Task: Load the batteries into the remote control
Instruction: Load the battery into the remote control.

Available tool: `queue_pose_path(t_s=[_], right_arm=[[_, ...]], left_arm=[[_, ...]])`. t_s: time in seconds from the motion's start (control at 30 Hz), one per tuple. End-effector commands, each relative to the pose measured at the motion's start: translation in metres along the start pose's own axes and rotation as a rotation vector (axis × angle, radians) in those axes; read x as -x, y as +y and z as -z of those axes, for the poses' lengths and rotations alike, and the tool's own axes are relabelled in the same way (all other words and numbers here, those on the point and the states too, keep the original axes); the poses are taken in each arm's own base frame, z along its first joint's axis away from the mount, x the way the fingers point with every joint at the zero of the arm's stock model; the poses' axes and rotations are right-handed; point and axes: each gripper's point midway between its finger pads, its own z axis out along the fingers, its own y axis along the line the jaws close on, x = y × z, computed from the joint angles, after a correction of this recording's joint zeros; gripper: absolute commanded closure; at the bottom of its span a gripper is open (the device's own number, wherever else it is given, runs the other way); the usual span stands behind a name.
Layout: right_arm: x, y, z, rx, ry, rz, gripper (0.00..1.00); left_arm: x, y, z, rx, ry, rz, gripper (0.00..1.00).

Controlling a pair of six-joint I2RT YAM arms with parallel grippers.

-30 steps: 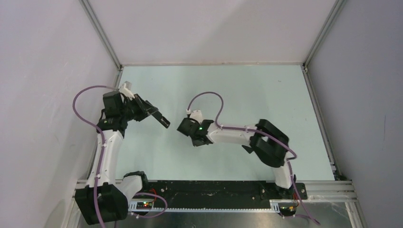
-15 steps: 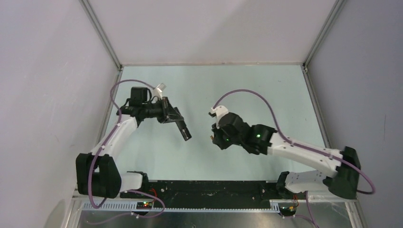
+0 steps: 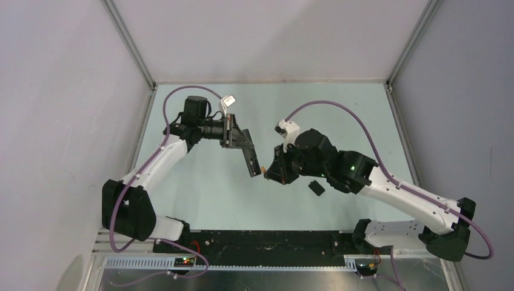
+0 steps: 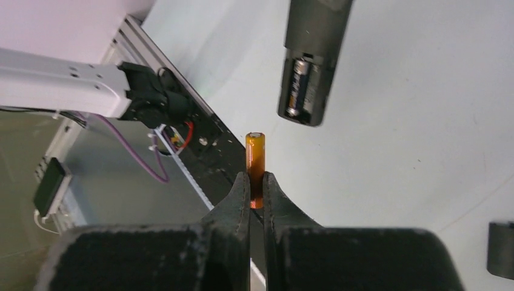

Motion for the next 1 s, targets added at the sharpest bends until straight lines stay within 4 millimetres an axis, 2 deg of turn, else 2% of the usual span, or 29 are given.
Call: queue_pose_path(t_s=[0.0,0.1,0.27,0.6,0.97], right_arm=[[0.024,0.02,0.006,0.02,0.013,-0.08,0.98],[0.033,0.023,0.005,-0.002,0.033,-0.1,0.98],[0.033,0.018,-0.006,-0.062,0.096,-0.174,0.98],[0.025,0.004,-0.019,-0.133,0.128,-0.277,1.0],[0.007,-0.009,-0.031,-0.192,0.18,-0.31,1.0]], left_arm=[[0.016,-0.04,0.004,-0.129,0.015,-0.012,1.0],[0.019,-0.048,0.006,-0.157,0.026,0.0,1.0],[0.018,-0.051,0.005,-0.176,0.049,0.056,1.0],[0.009,-0.03,-0.005,-0.16,0.096,0.216,1.0],[0.0,-0.023,-0.006,-0.144,0.096,0.215,1.0]])
